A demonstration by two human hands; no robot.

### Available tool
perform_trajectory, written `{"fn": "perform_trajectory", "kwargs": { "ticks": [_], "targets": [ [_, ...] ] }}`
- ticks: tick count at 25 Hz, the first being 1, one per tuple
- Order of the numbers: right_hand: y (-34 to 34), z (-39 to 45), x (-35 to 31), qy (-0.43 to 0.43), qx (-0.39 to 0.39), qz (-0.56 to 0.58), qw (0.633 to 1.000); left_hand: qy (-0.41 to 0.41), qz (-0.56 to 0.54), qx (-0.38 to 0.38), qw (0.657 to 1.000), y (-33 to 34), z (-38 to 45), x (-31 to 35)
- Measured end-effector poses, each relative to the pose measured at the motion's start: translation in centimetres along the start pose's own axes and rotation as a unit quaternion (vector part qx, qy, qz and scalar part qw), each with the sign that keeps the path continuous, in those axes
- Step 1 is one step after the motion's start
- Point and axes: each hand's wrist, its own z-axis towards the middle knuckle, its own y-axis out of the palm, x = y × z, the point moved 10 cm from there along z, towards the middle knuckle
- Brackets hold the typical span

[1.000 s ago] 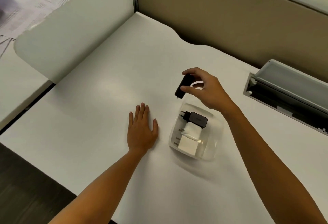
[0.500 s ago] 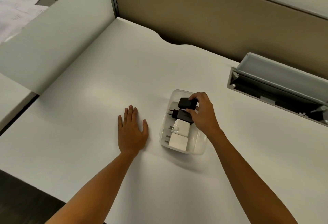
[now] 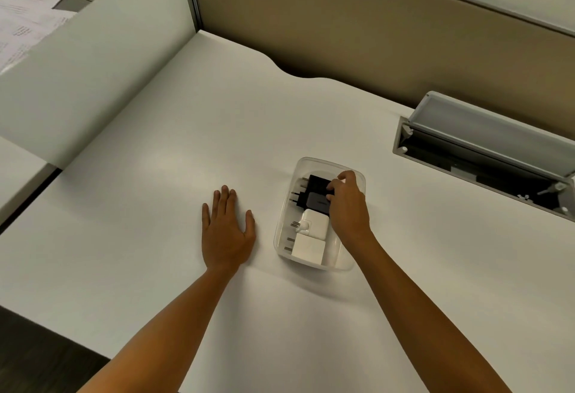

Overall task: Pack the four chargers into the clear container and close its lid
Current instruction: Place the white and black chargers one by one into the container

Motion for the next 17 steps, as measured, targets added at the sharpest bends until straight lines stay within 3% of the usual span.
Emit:
{"fn": "perform_trajectory", "kwargs": {
  "ticks": [4, 10, 13, 17],
  "targets": [
    [0.6, -0.1, -0.2, -0.011, -0.031, -0.094, 0.995, 0.001, -0.004, 0.004, 1.000, 0.0, 0.0, 0.1],
    [-4.0, -1.1, 0.2, -0.037, 0.084, 0.078, 0.993, 0.004, -0.005, 0.003, 1.000, -0.2, -0.1, 0.3],
    [-6.9, -3.2, 1.4, -0.078, 0.152, 0.117, 0.978, 0.009, -0.010, 0.009, 1.000, -0.4, -0.1, 0.3],
    [-8.5, -6.7, 4.3, -0.075, 0.179, 0.130, 0.972, 0.039, -0.035, 0.032, 0.998, -0.8, -0.2, 0.5]
  ]
}}
